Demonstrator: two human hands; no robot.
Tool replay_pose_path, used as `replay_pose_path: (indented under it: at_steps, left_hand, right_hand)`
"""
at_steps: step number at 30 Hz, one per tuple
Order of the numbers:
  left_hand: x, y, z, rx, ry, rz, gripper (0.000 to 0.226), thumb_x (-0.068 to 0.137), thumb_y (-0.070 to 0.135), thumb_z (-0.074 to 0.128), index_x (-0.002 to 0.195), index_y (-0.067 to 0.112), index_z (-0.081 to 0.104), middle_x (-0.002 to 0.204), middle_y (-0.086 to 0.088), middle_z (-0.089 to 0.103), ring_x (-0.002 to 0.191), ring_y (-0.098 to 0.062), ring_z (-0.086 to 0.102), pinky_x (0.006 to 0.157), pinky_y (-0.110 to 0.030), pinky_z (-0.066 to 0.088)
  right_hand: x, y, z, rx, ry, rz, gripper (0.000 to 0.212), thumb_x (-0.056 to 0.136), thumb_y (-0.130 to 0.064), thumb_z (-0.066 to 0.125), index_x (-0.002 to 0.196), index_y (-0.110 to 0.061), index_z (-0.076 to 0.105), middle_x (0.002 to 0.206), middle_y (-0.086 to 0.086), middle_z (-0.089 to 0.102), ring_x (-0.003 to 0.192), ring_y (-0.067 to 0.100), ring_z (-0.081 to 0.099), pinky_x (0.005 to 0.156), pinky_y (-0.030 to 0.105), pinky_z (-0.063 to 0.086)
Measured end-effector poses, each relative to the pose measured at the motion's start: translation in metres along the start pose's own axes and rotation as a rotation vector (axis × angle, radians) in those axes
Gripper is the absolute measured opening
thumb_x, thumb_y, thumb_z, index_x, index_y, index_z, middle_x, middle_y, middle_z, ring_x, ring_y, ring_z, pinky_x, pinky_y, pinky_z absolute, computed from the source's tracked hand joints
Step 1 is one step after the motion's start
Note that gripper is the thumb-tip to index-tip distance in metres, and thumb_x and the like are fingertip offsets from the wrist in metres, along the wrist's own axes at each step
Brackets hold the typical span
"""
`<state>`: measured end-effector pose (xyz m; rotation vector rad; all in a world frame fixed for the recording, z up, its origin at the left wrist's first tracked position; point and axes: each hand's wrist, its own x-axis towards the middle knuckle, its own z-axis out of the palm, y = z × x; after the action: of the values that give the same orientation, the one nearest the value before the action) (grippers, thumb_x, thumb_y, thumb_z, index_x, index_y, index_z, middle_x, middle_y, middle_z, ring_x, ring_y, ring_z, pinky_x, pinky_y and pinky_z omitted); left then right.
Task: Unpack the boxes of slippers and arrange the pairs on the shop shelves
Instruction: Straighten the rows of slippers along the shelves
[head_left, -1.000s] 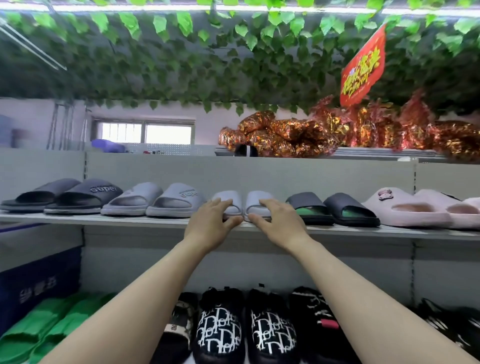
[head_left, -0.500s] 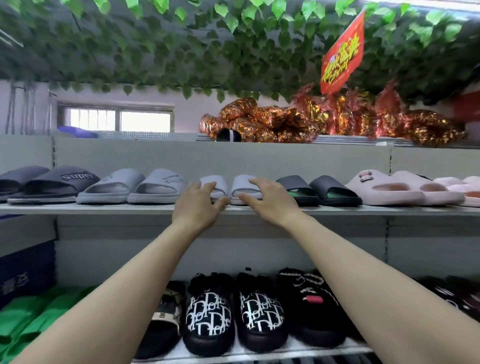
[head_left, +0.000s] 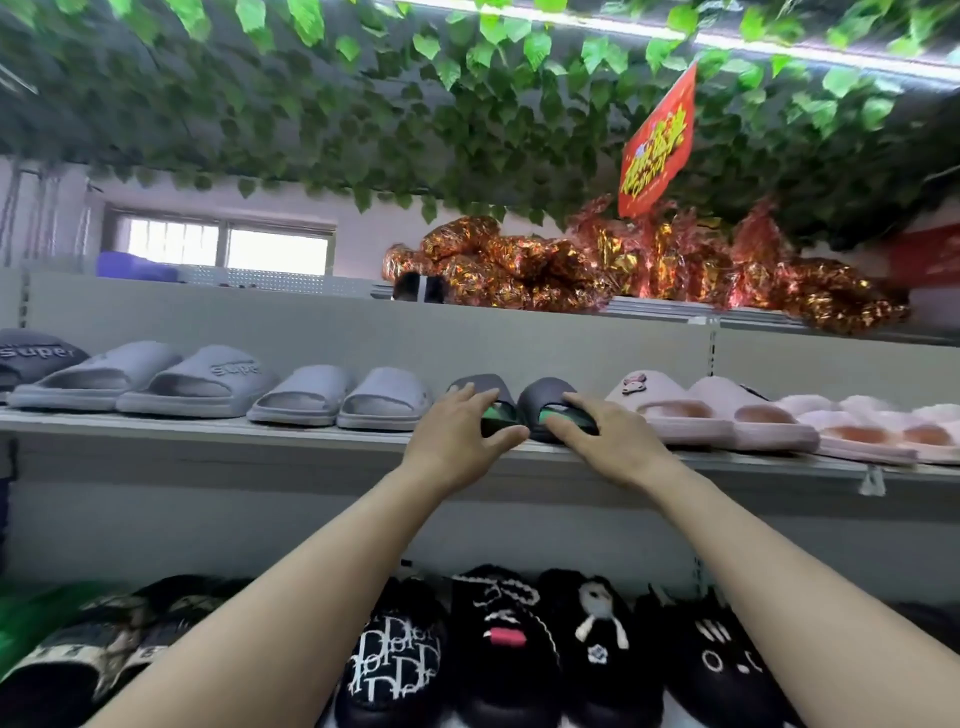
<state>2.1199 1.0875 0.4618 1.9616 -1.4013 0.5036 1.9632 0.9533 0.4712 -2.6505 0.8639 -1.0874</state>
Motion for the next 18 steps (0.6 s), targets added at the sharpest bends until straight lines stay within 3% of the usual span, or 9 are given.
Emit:
replay_pose_path:
  at_steps: [7,12,18]
  left_hand:
    - [-0.007,-0.002,0.002,0.012,0.060,-0.054,0.064,0.092,0.052,0.061,0.147,0.023,0.048,0.154,-0.005,0.042,0.145,-0.019,0.032,0.118,-0.036,0.025]
    - [-0.002,-0.006,0.004,0.013,0.075,-0.054,0.058,0.091,0.050,0.064,0.142,0.024,0.053,0.148,-0.002,0.051,0.139,-0.020,0.041,0.115,-0.039,0.033]
    - [0.000,-0.010,0.009,0.040,0.087,-0.044,0.059,0.093,0.051,0.060,0.145,0.025,0.049,0.152,-0.004,0.045,0.142,-0.021,0.034,0.116,-0.038,0.028]
  right_hand:
    - [0.004,0.000,0.016,-0.003,0.015,-0.080,0.070,0.088,-0.073,0.051,0.145,-0.033,0.049,0.146,-0.001,0.056,0.131,0.025,0.053,0.108,0.042,0.043]
    - [0.008,0.002,0.018,0.003,-0.013,-0.056,0.072,0.088,-0.071,0.054,0.147,-0.033,0.045,0.149,0.001,0.051,0.133,0.025,0.050,0.109,0.041,0.042]
    - [0.011,0.000,0.026,-0.060,-0.029,-0.020,0.075,0.088,-0.074,0.049,0.151,-0.033,0.038,0.151,0.001,0.046,0.134,0.029,0.048,0.107,0.045,0.043]
